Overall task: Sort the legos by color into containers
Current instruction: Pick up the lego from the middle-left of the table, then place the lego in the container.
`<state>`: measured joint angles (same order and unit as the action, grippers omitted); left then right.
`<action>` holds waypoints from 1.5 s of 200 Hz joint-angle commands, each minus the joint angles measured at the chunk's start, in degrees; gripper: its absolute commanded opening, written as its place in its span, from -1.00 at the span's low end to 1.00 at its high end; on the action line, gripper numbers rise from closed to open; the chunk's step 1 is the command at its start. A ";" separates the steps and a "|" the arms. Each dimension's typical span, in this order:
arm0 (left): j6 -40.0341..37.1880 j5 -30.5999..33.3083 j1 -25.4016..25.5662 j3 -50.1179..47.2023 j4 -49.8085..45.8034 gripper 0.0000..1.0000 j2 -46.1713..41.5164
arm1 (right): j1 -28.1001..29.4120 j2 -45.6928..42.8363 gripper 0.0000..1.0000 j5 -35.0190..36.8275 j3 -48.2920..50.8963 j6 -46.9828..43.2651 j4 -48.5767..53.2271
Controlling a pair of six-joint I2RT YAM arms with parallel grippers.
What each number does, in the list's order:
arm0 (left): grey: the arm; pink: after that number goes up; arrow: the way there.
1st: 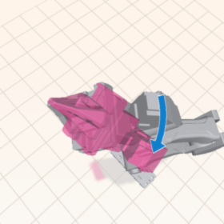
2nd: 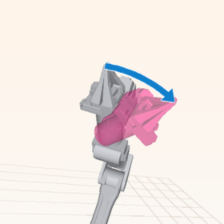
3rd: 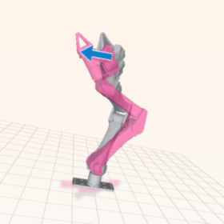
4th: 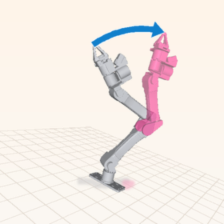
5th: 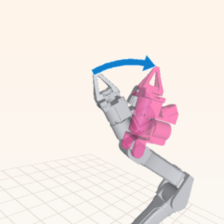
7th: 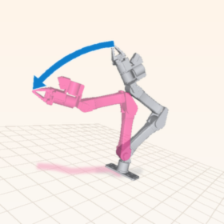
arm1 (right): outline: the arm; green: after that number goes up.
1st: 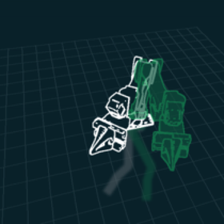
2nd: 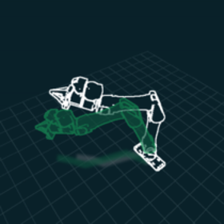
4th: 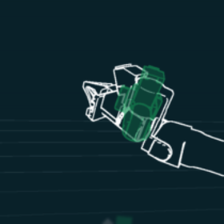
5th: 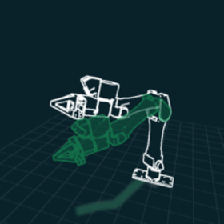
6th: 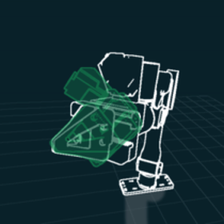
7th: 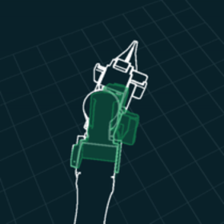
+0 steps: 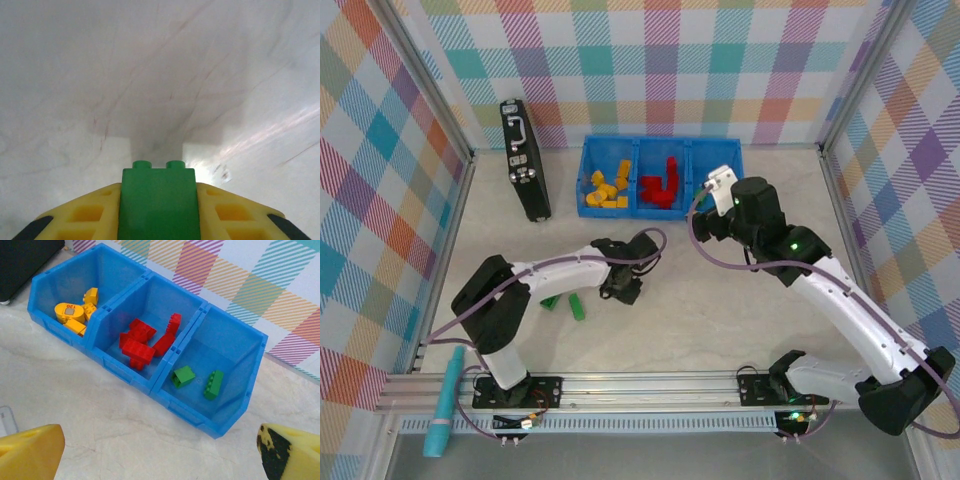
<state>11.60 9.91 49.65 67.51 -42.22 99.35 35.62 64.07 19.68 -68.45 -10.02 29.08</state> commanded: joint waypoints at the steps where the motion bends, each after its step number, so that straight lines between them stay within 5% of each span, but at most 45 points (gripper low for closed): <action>1: -2.45 -0.67 0.63 8.09 -0.78 -0.40 2.13 | -0.02 -1.67 0.97 1.60 0.46 -1.23 -2.36; 79: -6.60 -3.29 -0.35 40.20 19.28 -0.41 22.22 | -0.02 -6.49 0.97 1.83 1.73 -1.35 -3.82; 134: -4.86 2.55 -3.06 56.15 25.63 -0.39 36.79 | -0.02 -9.58 0.98 1.40 3.31 -1.49 -5.61; 194: -4.77 2.24 -4.46 59.73 30.02 0.19 41.54 | -0.02 -9.29 0.98 1.28 3.50 -1.76 -5.87; 229: -6.52 2.06 -4.50 55.29 30.55 0.22 35.83 | -0.02 -8.97 0.97 1.15 3.21 -1.58 -5.44; 270: -8.32 4.76 -4.65 35.47 30.12 0.18 13.84 | -0.02 -9.30 0.97 1.81 3.21 -1.97 -4.98; 300: -8.07 13.71 -4.97 24.24 15.53 0.24 -2.17 | -0.02 -8.80 0.97 1.80 3.27 -1.89 -5.39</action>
<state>4.25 15.42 45.54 96.38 -16.93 110.56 35.31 55.07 21.45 -65.25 -11.42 25.41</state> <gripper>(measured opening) 0.602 0.987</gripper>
